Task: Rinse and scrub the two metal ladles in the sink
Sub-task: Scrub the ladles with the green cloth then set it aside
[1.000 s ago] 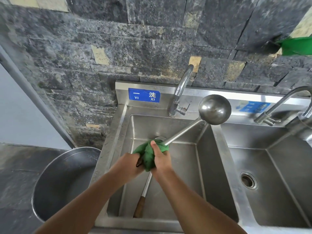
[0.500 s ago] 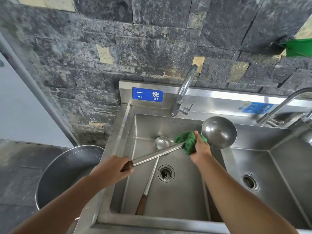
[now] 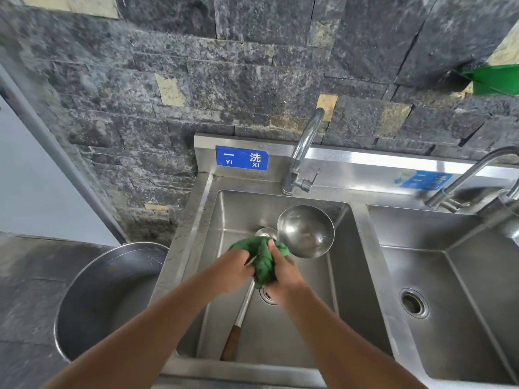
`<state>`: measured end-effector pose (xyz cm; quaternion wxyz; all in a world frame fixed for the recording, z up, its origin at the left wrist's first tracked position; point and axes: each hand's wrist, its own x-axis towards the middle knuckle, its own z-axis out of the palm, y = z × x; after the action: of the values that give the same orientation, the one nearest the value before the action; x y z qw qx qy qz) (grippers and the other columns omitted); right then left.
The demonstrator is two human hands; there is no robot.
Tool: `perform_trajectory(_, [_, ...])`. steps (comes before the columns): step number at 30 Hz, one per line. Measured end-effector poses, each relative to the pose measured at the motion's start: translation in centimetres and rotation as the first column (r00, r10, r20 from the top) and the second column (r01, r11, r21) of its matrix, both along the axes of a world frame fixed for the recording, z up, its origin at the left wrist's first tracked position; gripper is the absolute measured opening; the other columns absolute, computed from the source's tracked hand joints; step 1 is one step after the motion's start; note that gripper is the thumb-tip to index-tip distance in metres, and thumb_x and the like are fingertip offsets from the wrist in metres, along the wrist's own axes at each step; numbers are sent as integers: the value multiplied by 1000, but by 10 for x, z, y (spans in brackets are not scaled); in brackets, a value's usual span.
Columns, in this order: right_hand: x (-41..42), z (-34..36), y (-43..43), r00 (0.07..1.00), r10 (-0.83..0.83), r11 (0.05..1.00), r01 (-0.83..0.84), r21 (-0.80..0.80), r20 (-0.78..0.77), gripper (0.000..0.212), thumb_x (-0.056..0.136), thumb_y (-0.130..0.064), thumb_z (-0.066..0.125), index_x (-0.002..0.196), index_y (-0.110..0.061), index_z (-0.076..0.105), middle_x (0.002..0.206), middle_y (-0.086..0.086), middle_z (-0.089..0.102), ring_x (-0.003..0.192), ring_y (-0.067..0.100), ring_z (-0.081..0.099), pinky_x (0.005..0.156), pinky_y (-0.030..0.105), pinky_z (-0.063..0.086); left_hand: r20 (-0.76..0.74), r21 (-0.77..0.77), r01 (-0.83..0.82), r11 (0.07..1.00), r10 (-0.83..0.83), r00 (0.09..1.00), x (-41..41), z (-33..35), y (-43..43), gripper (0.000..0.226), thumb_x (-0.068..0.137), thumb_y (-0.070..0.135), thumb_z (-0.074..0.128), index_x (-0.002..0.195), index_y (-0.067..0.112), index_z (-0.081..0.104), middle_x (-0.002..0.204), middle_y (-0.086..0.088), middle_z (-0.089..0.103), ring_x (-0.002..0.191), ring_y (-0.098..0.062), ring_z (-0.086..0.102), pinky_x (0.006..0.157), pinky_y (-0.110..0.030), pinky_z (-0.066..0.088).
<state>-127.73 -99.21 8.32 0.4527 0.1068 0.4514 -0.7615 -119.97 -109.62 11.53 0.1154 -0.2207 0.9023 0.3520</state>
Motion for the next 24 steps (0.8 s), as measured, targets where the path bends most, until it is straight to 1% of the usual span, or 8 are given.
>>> perform_trajectory(4, [-19, 1, 12, 980, 170, 978, -155, 140, -99, 42, 94, -28, 61, 123, 2, 56, 109, 26, 69, 92, 38, 70, 76, 51, 57, -11, 13, -56, 998, 56, 998, 0, -12, 1, 21, 102, 30, 47, 95, 15, 59, 81, -10, 67, 77, -32, 67, 61, -31, 49])
perform_trajectory(6, [-24, 4, 18, 971, 179, 950, -128, 286, -158, 37, 96, -26, 63, 120, 1, 59, 111, 26, 70, 97, 40, 71, 84, 58, 57, 1, 15, -51, 999, 51, 999, -1, -10, -2, 22, 103, 31, 44, 86, 21, 51, 71, -1, 59, 57, -19, 61, 47, -24, 43])
perform_trajectory(9, [-35, 12, 35, 947, 175, 905, -46, 423, -271, 26, 95, -24, 65, 110, -2, 65, 103, 21, 74, 94, 38, 72, 87, 57, 57, 36, 114, -86, 990, 82, 996, -2, -1, -11, 20, 104, 27, 44, 92, 11, 50, 65, -4, 56, 32, -6, 44, 34, -18, 36])
perform_trajectory(13, [-54, 22, 49, 939, 21, 933, 105, 344, -343, 20, 94, -24, 66, 103, -6, 66, 95, 17, 74, 85, 36, 72, 79, 52, 59, 54, 201, -110, 973, 101, 993, -3, 4, -20, 18, 102, 22, 47, 101, 5, 53, 74, -10, 63, 36, -11, 40, 35, -25, 35])
perform_trajectory(18, [-60, 26, 34, 952, -108, 985, 140, 96, -286, 32, 91, -3, 62, 122, 2, 58, 111, 24, 69, 97, 37, 68, 79, 46, 57, -4, 87, -33, 996, 34, 999, -8, 7, 1, 16, 103, 22, 46, 90, 16, 53, 67, 2, 52, 48, -8, 41, 44, -18, 35])
perform_trajectory(20, [-64, 24, 29, 935, -148, 975, 193, 111, -321, 42, 85, -8, 72, 122, 1, 55, 114, 21, 68, 101, 37, 69, 77, 45, 59, -12, 53, -13, 999, 13, 1000, -9, 6, 7, 14, 103, 22, 46, 95, 15, 56, 68, 4, 53, 50, -7, 43, 48, -17, 38])
perform_trajectory(22, [-64, 21, 19, 911, -224, 937, 300, 181, -347, 57, 78, -20, 80, 125, -5, 51, 120, 16, 65, 107, 34, 67, 86, 48, 58, -46, 24, -13, 1000, 14, 999, -8, 6, 13, 14, 102, 22, 47, 96, 14, 57, 67, 6, 51, 50, -6, 44, 48, -17, 37])
perform_trajectory(24, [-61, 27, 9, 870, -316, 889, 411, 201, -380, 56, 82, -23, 78, 126, -12, 46, 122, 8, 61, 111, 27, 62, 99, 48, 52, -75, -11, -5, 1000, 5, 997, -7, 9, 17, 13, 102, 23, 48, 93, 17, 54, 66, 8, 50, 50, -4, 44, 46, -16, 33])
